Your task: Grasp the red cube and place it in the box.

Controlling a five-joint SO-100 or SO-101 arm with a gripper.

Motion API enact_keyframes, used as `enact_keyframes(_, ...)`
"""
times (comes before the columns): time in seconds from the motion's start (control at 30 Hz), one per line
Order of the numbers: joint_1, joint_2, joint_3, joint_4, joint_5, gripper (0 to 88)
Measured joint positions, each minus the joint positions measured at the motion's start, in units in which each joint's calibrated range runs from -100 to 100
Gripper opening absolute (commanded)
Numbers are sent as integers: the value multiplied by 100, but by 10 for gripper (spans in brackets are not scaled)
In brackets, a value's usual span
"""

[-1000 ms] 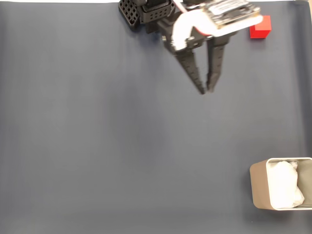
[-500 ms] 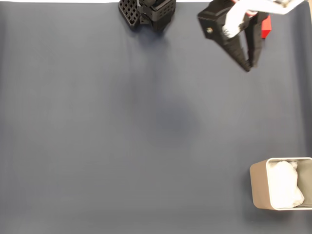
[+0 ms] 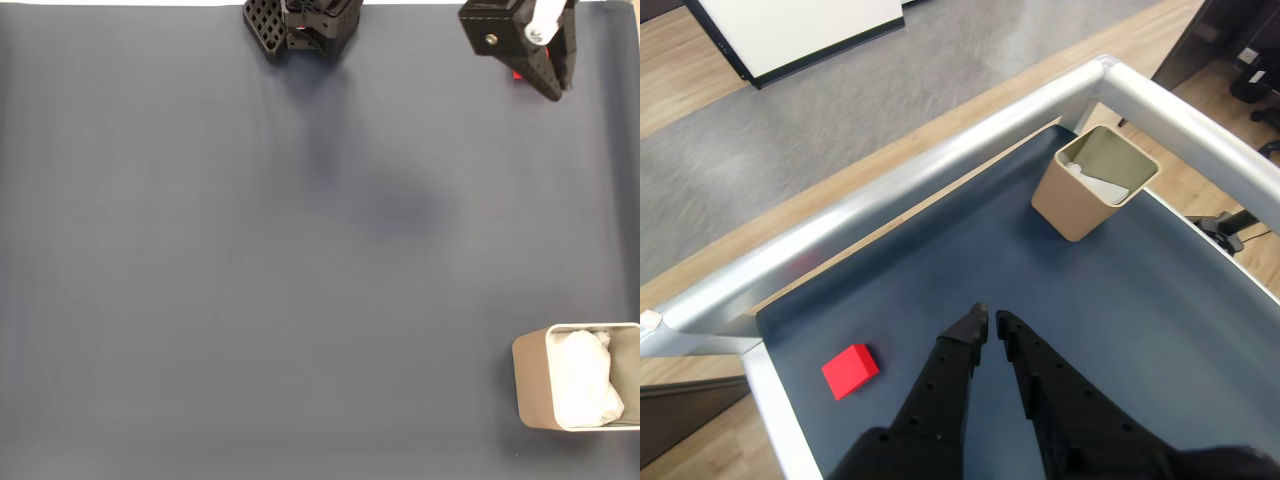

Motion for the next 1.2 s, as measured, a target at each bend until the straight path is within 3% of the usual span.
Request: enact_keyframes(1.2,-2300,-1016,1763,-398,0,14)
